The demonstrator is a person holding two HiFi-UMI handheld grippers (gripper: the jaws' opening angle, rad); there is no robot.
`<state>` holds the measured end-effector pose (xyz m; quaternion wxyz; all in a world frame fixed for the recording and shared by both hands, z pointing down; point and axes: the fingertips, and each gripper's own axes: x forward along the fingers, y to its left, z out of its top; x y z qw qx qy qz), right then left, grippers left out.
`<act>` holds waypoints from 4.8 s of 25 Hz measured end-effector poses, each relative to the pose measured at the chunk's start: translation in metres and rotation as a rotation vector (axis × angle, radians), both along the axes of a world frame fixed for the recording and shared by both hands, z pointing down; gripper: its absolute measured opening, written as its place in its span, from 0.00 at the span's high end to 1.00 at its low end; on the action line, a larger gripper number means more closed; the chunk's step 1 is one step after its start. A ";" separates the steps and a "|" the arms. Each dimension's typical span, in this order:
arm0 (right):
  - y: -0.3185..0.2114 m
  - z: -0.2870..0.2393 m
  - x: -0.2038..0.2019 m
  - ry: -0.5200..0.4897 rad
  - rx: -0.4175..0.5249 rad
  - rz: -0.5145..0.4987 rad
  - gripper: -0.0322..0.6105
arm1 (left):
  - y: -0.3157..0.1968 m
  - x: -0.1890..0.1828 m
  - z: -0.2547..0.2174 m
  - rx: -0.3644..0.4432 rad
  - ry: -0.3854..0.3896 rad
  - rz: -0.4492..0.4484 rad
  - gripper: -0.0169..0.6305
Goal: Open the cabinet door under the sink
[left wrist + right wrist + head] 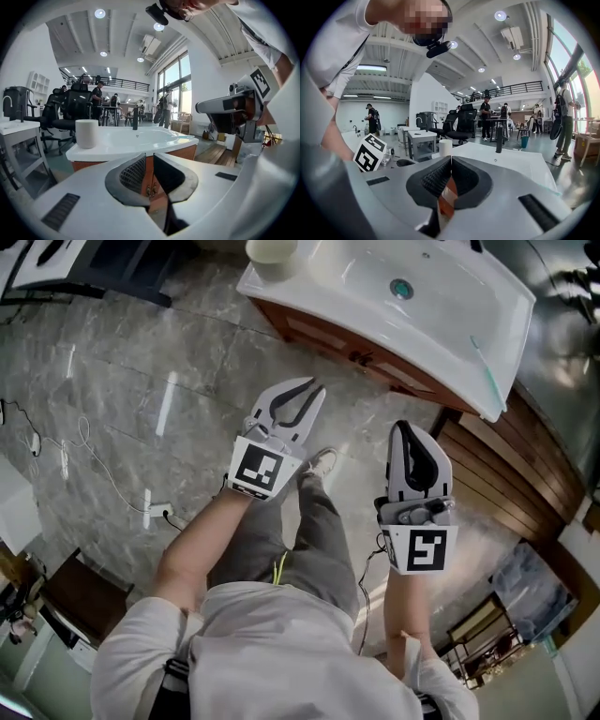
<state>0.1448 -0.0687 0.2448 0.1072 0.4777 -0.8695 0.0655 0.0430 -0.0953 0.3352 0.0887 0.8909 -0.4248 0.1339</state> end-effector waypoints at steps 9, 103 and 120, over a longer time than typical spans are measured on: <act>-0.013 0.130 0.002 0.013 -0.065 0.023 0.90 | -0.014 0.022 0.116 -0.026 -0.013 0.056 0.85; -0.065 0.392 -0.001 0.050 0.020 0.043 0.90 | -0.026 0.059 0.370 0.044 -0.008 0.086 0.84; -0.063 0.393 -0.038 0.102 0.026 0.017 0.90 | 0.007 0.025 0.368 0.006 0.038 0.150 0.83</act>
